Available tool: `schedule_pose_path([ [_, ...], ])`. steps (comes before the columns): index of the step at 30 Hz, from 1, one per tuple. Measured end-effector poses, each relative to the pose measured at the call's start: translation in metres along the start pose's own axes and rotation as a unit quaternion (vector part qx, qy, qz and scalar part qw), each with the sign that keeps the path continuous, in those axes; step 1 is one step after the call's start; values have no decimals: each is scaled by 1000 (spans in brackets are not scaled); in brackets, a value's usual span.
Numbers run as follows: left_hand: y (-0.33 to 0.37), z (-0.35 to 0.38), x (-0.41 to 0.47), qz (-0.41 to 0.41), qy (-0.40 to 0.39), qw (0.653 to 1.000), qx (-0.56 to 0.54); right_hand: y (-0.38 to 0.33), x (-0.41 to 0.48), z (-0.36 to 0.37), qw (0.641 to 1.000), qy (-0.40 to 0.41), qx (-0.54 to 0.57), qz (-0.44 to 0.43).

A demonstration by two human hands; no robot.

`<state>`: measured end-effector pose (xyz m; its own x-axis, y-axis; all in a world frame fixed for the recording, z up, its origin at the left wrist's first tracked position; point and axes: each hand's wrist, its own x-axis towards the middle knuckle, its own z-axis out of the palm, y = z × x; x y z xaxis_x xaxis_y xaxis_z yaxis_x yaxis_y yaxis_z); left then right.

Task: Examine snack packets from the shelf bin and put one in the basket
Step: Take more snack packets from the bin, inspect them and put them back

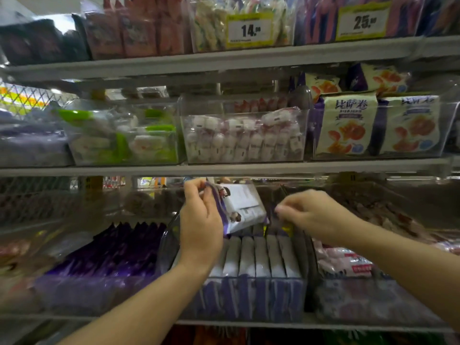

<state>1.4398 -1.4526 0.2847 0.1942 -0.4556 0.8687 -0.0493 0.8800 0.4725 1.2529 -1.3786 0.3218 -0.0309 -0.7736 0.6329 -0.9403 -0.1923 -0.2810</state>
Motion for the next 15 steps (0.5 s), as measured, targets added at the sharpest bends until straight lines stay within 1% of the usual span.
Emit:
schedule_pose_path([
  [1,4,-3,-4,32,-5,999,0,-9,-5,2,993,10,112,32],
  [2,9,-6,-8,69,-20,997,-4,-19,-10,4,970,-8,228,84],
  [3,14,-9,-14,110,-42,993,-8,-30,-16,6,938,-39,318,134],
  [4,20,-12,-19,149,-67,987,-12,-39,-23,7,907,-74,379,166],
  [5,23,-15,-25,182,-93,979,-13,-47,-30,8,881,-104,425,182],
  [8,28,-26,-43,259,-179,949,-16,-60,-46,10,799,-141,558,174],
  [9,28,-29,-49,280,-204,938,-12,-64,-52,10,781,-148,584,165],
  [11,27,-36,-60,309,-236,921,-3,-71,-64,14,763,-165,605,154],
  [12,26,-39,-64,314,-243,918,-3,-73,-69,19,763,-155,609,153],
  [14,25,-46,-72,294,-241,925,-13,-72,-80,32,766,-97,616,158],
  [15,23,-49,-76,278,-228,933,-15,-71,-86,39,766,-71,618,160],
])
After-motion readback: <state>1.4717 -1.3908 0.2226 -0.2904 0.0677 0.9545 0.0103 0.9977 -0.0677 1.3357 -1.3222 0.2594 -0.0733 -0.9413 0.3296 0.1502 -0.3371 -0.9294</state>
